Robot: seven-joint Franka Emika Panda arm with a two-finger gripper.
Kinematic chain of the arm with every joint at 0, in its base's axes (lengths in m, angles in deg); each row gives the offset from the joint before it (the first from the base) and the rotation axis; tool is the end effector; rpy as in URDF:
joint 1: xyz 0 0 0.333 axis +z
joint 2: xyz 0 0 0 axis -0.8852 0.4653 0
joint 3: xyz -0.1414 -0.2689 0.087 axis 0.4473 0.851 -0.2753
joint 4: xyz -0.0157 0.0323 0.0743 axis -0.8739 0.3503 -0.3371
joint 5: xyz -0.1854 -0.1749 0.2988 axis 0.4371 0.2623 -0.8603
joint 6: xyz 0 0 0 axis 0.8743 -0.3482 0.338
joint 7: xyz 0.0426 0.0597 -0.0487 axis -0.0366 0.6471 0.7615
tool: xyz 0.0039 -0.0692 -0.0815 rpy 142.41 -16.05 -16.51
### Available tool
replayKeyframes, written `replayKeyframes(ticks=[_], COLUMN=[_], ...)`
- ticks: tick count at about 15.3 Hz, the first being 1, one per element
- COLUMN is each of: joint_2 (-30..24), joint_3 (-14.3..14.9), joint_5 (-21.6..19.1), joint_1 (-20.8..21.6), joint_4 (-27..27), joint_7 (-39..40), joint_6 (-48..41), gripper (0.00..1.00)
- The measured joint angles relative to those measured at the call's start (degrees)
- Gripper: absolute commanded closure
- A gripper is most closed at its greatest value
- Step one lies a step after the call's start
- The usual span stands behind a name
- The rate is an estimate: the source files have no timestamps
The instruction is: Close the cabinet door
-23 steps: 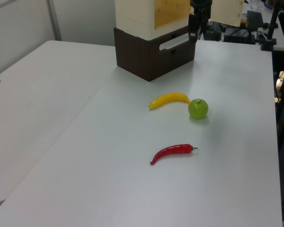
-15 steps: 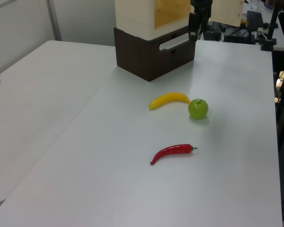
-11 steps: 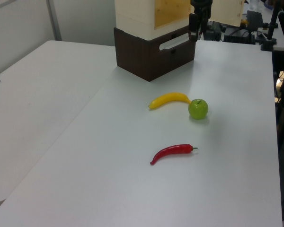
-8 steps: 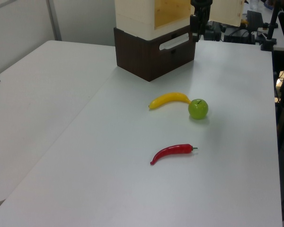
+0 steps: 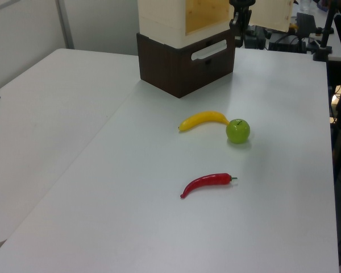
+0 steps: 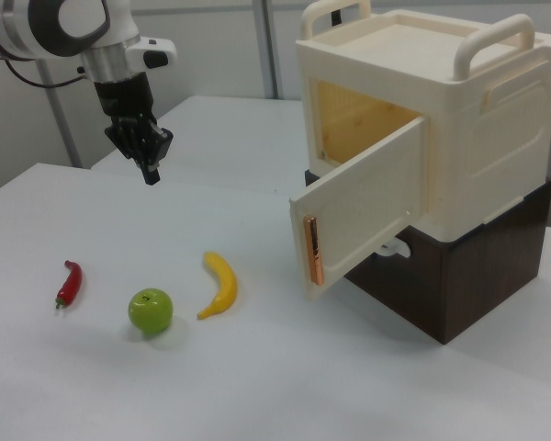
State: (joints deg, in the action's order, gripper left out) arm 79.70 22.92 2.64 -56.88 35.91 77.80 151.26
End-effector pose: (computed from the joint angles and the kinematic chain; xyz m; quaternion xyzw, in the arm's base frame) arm 0.5869 0.0275 0.6119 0.9994 -0.0258 0.0083 0.0233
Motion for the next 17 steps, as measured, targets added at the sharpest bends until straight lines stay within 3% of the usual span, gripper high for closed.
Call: replayKeyframes(ticks=[5, 17], joint_2=[-1.17, -1.84], joint_3=[1.81, 16.92], joint_5=[0.75, 0.97], joint_1=[-3.05, -9.09], joint_4=[-1.94, -7.6], joint_7=[0.11, 2.75], joint_6=[0.0, 9.83], gripper=[1.0, 1.0])
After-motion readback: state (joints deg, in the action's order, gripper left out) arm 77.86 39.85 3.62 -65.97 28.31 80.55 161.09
